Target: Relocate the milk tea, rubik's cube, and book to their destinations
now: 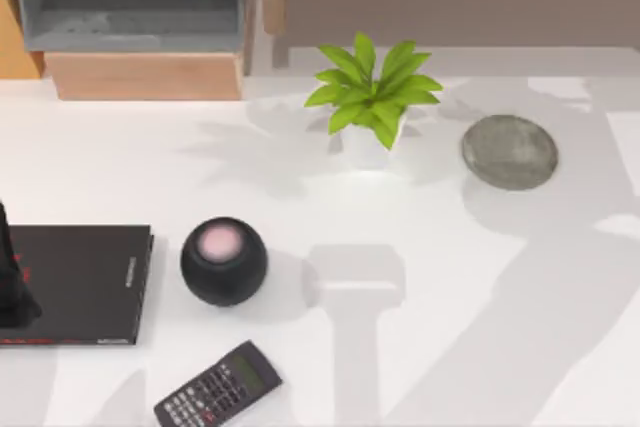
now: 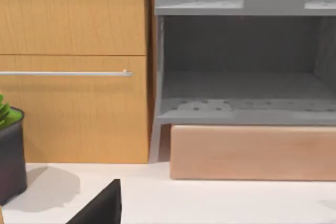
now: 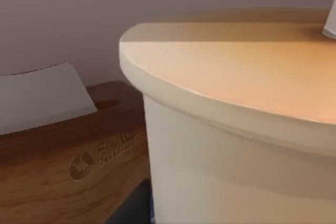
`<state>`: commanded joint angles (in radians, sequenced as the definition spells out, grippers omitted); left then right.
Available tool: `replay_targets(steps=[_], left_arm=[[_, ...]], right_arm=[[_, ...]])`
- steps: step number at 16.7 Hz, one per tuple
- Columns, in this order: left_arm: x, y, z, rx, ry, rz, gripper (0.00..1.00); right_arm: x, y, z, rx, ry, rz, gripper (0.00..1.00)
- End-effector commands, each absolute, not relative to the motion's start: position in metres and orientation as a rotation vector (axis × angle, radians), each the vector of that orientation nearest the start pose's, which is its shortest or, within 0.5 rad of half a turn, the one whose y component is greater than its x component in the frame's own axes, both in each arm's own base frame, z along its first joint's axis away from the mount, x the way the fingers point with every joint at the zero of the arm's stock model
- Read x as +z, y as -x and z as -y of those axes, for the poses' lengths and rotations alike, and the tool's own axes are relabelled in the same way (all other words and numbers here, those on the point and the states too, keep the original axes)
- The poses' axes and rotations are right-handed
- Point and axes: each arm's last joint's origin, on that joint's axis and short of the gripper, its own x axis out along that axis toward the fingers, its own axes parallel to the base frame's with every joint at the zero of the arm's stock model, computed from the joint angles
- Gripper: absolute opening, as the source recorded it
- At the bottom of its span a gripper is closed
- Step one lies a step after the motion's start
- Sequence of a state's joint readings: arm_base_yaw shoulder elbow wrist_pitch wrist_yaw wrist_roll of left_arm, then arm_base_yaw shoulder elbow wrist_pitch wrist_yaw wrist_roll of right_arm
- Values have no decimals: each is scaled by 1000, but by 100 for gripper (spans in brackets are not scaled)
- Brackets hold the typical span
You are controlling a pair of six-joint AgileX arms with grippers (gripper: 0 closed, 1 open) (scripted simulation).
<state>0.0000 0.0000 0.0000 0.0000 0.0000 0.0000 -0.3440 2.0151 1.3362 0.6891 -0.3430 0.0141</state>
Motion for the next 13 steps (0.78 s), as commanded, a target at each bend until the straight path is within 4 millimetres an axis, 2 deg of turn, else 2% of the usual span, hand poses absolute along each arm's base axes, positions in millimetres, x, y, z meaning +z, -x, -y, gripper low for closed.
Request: replay_targets(steps=[4,7,13], left_arm=[[160,-106,1,0,0,0,100],[160,-106,1,0,0,0,100],[160,-106,1,0,0,0,100]], right_arm=[[236,-406,150,0,6,7,0],[237,-388,154,-13,10,9,0],[238,-388,148,-12,13,17,0]])
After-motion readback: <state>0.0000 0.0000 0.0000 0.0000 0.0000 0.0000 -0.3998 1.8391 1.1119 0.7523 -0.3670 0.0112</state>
